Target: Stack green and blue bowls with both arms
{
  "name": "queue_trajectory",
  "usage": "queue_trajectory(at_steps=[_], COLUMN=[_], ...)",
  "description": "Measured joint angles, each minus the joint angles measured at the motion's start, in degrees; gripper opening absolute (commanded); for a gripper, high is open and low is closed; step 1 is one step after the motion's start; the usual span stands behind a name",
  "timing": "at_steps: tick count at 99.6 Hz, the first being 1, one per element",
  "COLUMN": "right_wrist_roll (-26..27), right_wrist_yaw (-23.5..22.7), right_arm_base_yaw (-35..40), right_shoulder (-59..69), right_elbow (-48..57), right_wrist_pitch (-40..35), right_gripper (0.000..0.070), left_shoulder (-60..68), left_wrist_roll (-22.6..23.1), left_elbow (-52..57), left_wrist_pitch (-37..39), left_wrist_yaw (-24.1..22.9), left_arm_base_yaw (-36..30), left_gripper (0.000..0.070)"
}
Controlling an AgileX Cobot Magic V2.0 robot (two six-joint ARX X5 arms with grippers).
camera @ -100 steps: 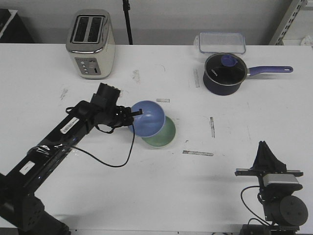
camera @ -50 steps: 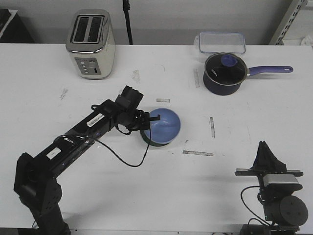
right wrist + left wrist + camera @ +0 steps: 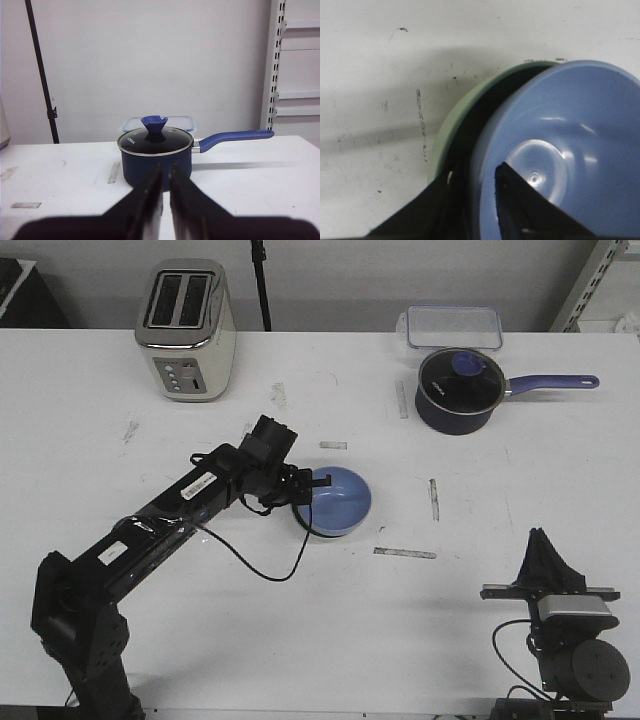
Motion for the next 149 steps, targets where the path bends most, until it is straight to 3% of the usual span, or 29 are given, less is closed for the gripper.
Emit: queue_trajectory(at_steps=[18, 61, 79, 89, 101, 105, 114, 119, 149], right_wrist_roll=[0.00, 0.00, 0.00, 0.00, 0.00, 0.00, 0.00, 0.00, 0.00], right_wrist_yaw=[0.00, 0.00, 0.00, 0.00, 0.00, 0.00, 0.00, 0.00, 0.00], right_arm_base_yaw=[0.00, 0.00, 0.00, 0.00, 0.00, 0.00, 0.00, 0.00, 0.00], right_shoulder=[0.00, 0.00, 0.00, 0.00, 0.00, 0.00, 0.00, 0.00, 0.00], right_elbow=[0.00, 0.00, 0.00, 0.00, 0.00, 0.00, 0.00, 0.00, 0.00], right_wrist_pitch=[0.00, 0.00, 0.00, 0.00, 0.02, 0.00, 0.00, 0.00, 0.00], right_gripper=[0.0017, 0.0017, 0.0017, 0.0017, 0.0017, 0.0017, 0.0017, 0.0017, 0.0017], left_shoulder=[-2.25, -10.64, -16.02, -20.11, -25.49, -27.23, -31.26, -33.62, -44.78], left_wrist_roll=[0.00, 0.37, 4.33, 7.41, 10.78, 11.76, 13.64, 14.73, 24.35], left_elbow=[0.00, 0.07, -0.28, -3.48, -10.14, -12.59, -18.25, -21.68, -40.13], left_wrist_pitch=[-0.11, -0.28, 1.25, 6.12, 13.14, 15.54, 20.50, 22.91, 36.87], left_wrist_yaw=[0.00, -0.52, -5.27, -9.22, -10.10, -10.14, -10.36, -10.43, -8.55], left_arm_base_yaw=[0.09, 0.85, 0.85, 0.87, 1.99, 2.69, 4.68, 5.95, 14.21], left_gripper=[0.0251, 0.0247, 0.0246, 0.0245, 0.0238, 0.0222, 0.0078, 0.0036, 0.0025])
